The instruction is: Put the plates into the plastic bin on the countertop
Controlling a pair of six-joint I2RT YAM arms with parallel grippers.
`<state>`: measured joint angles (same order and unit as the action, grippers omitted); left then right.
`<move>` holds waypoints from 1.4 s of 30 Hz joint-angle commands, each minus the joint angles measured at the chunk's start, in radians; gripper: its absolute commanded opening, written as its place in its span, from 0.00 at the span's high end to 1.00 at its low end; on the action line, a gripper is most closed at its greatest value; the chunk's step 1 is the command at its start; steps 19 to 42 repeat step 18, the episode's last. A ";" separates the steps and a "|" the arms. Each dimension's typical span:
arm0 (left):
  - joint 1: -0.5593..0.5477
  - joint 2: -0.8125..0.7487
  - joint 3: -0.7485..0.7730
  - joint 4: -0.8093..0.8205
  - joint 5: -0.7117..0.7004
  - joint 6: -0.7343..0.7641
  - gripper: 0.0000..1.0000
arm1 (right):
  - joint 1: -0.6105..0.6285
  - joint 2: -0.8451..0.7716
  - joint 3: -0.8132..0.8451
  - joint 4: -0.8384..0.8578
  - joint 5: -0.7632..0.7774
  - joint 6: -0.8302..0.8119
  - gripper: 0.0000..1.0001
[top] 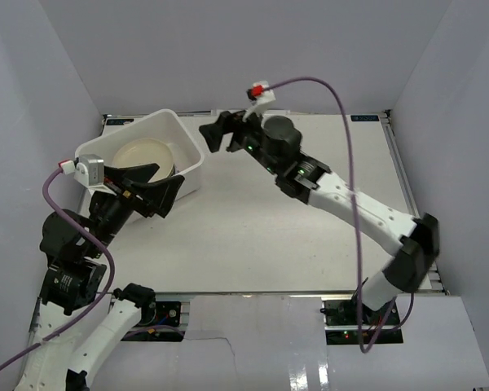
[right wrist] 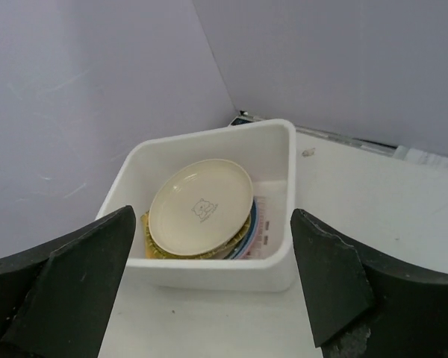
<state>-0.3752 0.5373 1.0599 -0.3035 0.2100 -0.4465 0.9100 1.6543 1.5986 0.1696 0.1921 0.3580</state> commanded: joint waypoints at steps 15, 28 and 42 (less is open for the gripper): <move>-0.002 -0.053 -0.281 -0.088 0.097 -0.078 0.02 | -0.002 -1.079 -1.131 -0.044 0.406 -0.103 0.10; -0.002 -0.011 -0.236 -0.060 0.080 -0.064 0.02 | -0.002 -1.107 -1.076 -0.033 0.411 -0.171 0.10; -0.002 -0.011 -0.236 -0.060 0.080 -0.064 0.02 | -0.002 -1.107 -1.076 -0.033 0.411 -0.171 0.10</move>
